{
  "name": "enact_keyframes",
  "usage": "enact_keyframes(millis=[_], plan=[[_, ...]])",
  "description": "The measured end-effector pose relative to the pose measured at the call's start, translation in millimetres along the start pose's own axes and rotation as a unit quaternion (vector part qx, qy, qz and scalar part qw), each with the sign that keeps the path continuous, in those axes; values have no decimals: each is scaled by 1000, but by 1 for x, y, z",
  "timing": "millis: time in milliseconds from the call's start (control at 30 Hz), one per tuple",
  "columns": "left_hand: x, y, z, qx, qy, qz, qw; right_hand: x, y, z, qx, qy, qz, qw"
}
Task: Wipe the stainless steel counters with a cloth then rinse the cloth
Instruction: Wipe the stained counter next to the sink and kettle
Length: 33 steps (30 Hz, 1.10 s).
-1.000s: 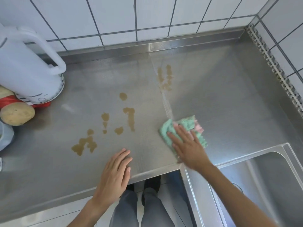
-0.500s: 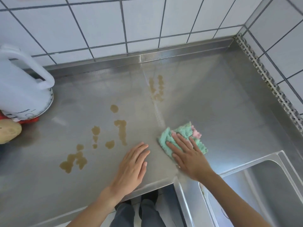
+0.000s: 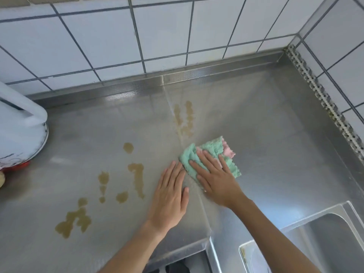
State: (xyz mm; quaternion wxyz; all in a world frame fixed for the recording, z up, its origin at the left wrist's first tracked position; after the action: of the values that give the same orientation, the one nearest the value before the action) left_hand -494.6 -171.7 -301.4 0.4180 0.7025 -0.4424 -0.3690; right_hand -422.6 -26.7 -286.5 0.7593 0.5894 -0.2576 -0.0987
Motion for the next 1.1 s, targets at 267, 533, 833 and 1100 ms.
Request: enact_keyframes(millis=[267,533,833,1100], plan=[[-3,0,0,2,11,-3,1000,-126,44,-60,-50,-189,-25,980],[-2,-1,-1,-14,12,16,1000,-123,24,40,-42,-16,-51,998],[1,-3,-7,0,7,16,1000,-135,53,-68,-40,-150,-47,987],[-3,-3,2,3,15,17,1000,-199,41,54,-35,-99,-22,994]])
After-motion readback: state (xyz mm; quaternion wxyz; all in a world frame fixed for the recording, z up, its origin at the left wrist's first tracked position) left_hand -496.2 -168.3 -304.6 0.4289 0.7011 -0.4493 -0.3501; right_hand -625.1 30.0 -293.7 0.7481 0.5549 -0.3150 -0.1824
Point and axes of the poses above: each hand's wrist, its own x-axis away from the middle knuckle, its own y-axis out of the back of the hand, z = x × y, the point moved 7 cm from there along -x, towards the middle knuckle, and after that the axes turned 12 degrees about -y, right-handed, at the moved point
